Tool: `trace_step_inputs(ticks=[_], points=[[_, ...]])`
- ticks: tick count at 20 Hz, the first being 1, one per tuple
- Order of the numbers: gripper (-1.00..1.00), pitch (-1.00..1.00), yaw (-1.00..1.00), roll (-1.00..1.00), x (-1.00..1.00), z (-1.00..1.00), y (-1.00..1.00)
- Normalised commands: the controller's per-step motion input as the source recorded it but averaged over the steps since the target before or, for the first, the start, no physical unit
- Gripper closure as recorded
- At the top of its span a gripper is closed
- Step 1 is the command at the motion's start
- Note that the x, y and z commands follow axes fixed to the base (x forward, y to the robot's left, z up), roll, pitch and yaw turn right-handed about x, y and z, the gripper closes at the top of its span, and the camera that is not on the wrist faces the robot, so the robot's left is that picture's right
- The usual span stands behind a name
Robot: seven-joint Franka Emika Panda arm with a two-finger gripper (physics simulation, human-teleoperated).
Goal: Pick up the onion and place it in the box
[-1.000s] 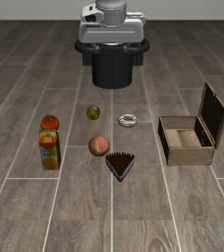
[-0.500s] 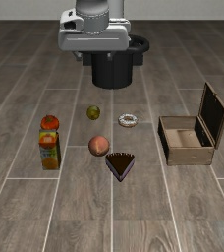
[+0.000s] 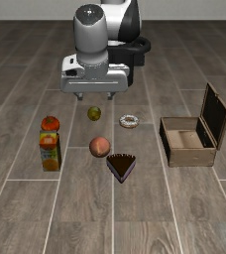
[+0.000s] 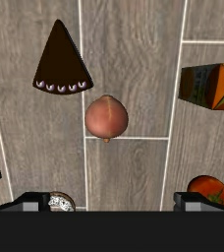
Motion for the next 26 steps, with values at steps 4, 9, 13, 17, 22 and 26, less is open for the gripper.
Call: trace_step_inputs(ticks=[4,9,13,17,22,26], points=[[-1.00,0.00,0.00,0.00,0.00,-1.00,0.00],[-1.00,0.00,0.00,0.00,0.00,-1.00,0.00],[-1.00,0.00,0.00,0.00,0.00,-1.00,0.00],[-1.00,0.00,0.00,0.00,0.50,-0.50,0.00],[1.00,0.00,0.00,0.00,0.00,0.00,0.00],[1.00,0.00,0.00,0.00,0.00,0.00,0.00]])
